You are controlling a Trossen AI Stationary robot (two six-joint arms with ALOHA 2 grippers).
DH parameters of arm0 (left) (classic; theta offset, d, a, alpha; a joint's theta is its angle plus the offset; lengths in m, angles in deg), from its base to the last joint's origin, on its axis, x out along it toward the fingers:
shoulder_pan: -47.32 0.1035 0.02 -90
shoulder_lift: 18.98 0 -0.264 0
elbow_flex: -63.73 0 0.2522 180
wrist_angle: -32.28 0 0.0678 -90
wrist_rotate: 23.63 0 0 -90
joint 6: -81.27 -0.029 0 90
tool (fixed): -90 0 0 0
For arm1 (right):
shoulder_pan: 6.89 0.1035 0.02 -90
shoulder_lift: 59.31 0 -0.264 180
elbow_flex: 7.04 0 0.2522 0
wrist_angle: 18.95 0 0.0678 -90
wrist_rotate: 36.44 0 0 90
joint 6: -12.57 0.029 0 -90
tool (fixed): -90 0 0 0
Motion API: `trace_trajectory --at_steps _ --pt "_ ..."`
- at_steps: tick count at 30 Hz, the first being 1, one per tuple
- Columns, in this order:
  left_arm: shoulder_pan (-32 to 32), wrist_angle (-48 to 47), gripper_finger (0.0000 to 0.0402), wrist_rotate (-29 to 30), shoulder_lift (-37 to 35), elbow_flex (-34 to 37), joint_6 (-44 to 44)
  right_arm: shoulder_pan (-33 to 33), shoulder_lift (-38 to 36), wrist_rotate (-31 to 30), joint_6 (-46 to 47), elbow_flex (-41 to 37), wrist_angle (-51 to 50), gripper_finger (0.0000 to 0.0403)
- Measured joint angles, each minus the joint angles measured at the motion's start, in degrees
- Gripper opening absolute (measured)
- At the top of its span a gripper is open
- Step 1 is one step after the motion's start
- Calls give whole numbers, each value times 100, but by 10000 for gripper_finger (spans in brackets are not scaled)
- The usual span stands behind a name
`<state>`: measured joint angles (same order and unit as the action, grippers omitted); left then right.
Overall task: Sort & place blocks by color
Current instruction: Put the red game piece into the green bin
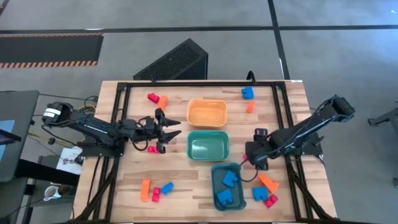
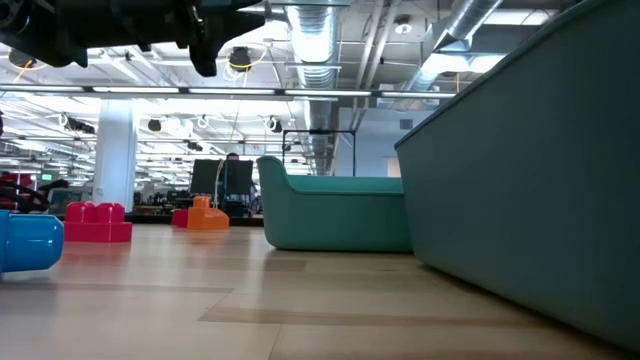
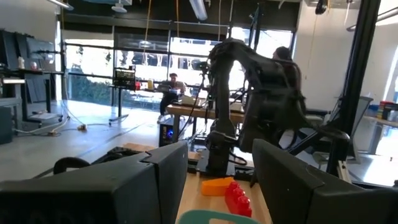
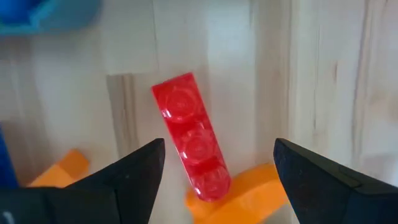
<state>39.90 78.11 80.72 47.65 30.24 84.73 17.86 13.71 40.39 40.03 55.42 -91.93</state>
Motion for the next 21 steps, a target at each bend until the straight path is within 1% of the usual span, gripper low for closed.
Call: trace_trajectory --at_steps 4,7,9,13,21 --pt "0 -30 171 -45 0 0 65 -60 -825 -25 174 -555 557 325" --pt "0 -72 171 -46 0 0 68 -58 -1344 -15 408 -844 623 325" --pt "0 -71 171 -45 0 0 68 -24 -1514 32 600 -966 626 325" --pt "0 -66 171 -5 0 0 68 144 -1463 110 706 -998 783 324" --pt "0 -77 171 -5 0 0 42 456 -655 117 556 -1000 1431 324"
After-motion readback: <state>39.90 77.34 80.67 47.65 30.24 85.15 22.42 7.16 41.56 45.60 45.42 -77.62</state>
